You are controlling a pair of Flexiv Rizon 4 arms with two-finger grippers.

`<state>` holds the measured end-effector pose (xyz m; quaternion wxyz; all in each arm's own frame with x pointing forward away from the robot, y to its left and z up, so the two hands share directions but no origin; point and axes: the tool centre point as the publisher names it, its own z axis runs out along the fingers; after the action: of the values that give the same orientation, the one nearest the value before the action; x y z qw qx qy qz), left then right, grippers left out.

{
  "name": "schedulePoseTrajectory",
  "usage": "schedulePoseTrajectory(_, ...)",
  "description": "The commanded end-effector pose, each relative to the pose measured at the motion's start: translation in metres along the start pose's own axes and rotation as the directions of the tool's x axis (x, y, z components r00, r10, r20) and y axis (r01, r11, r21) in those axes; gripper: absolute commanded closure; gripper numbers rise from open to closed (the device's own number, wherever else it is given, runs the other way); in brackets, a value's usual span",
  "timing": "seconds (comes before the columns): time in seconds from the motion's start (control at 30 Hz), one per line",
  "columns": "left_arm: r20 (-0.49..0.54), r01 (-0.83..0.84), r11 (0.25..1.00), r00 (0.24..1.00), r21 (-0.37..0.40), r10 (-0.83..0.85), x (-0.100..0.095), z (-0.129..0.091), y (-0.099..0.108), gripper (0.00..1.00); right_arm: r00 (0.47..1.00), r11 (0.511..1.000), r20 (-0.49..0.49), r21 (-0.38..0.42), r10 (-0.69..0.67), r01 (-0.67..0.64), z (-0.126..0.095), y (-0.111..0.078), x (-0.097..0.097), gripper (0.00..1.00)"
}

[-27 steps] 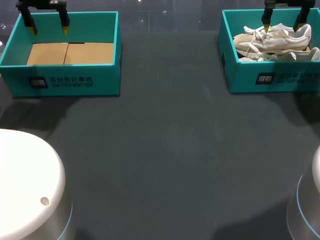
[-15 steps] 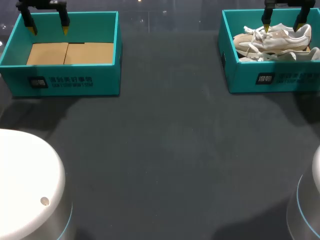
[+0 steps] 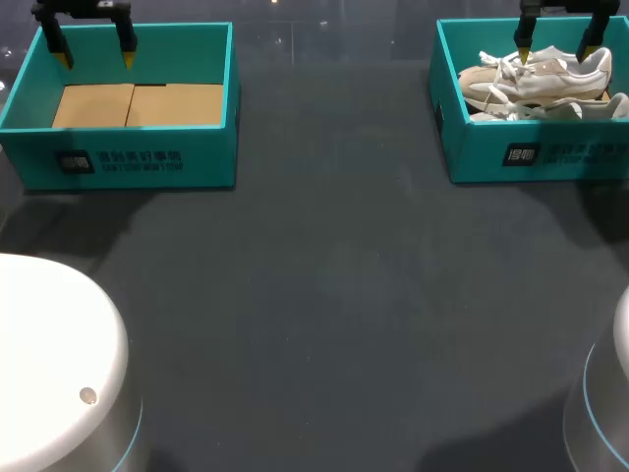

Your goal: Take the shoe out of the shoebox, open the shoe tongue, remove and reinsert the insole, then place the shoe into the shoebox

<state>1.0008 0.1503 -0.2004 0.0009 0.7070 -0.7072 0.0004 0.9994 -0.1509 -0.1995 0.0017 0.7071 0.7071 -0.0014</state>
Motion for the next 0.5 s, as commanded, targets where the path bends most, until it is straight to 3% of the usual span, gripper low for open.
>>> schedulePoseTrajectory(0.03,0.001,0.000,1.000,1.000,0.000,0.000,0.000,0.000,0.000,0.00,1.000,1.000,0.000,0.000,0.000,0.000,0.000,0.000,0.000,0.00)
schedulePoseTrajectory(0.2,0.001,0.000,1.000,1.000,0.000,0.000,0.000,0.000,0.000,0.00,1.000,1.000,0.000,0.000,0.000,0.000,0.000,0.000,0.000,0.00)
schedulePoseTrajectory(0.5,0.001,0.000,1.000,1.000,0.000,0.000,0.000,0.000,0.000,0.00,0.998,0.999,0.049,-0.029,0.029,-0.028,0.004,0.009,-0.038,0.00)
